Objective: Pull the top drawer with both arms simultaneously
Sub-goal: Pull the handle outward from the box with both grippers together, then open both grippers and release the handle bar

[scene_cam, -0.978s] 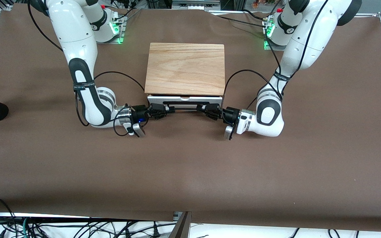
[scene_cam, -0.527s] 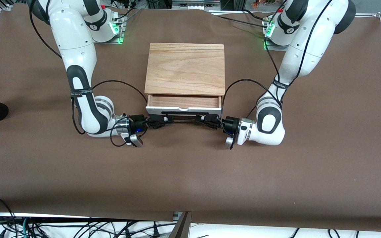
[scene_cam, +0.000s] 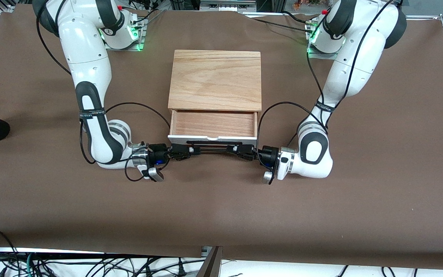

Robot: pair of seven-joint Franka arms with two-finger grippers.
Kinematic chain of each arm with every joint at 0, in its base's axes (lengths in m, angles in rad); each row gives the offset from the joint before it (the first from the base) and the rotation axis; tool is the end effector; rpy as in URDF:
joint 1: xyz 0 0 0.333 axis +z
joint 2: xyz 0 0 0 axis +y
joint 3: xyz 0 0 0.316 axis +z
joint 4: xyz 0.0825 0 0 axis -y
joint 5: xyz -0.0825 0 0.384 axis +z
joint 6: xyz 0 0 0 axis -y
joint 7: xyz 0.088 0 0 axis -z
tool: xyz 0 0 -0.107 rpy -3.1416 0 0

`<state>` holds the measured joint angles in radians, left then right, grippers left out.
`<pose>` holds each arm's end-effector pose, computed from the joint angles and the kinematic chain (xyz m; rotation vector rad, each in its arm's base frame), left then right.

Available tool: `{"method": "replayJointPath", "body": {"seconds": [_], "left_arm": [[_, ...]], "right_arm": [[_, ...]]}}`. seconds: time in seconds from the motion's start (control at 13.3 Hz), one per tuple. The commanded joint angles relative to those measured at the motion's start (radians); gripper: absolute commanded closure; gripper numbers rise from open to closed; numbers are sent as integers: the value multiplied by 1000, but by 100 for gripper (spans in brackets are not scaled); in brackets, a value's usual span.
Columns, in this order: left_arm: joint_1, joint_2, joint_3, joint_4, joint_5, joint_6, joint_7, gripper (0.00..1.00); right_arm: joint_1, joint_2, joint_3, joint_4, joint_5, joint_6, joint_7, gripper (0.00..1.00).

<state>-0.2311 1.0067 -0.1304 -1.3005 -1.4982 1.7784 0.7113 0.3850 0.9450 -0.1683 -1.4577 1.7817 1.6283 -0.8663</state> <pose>0.6639 -0.3158 0.1715 1.6489 -0.1485 -0.1597 0.6540 0.2722 0.1605 -1.6006 -0.1151 0.0313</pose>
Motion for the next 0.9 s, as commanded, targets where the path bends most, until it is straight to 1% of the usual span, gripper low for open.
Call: {"method": "replayJointPath", "body": {"seconds": [0.0,0.23,0.3,0.38,0.45,0.53,0.6,0.68,0.83], "left_arm": [[-16,-8,-9,17,3,-43,-76,100],[-19,9,-9,15,3,-34,-70,100],[-22,10,-9,15,4,-33,-72,95],[-22,15,-9,15,6,-34,-76,82],[-22,15,-9,13,7,-33,-76,52],[-24,15,-9,7,7,-33,-72,2],[-24,15,-9,6,7,-33,-73,0],[-22,15,-9,4,7,-33,-70,0],[-20,15,-9,3,6,-33,-79,0]], "right_arm": [[-55,58,-13,137,38,137,102,89],[-60,75,-13,160,39,146,102,89],[-63,77,-13,161,39,145,102,89],[-63,78,-13,161,39,145,101,89],[-63,78,-13,161,38,145,102,84],[-63,78,-13,161,38,143,101,58],[-63,78,-13,161,38,143,102,8],[-61,77,-13,160,35,143,101,0],[-61,72,-13,160,32,143,102,0]]}}
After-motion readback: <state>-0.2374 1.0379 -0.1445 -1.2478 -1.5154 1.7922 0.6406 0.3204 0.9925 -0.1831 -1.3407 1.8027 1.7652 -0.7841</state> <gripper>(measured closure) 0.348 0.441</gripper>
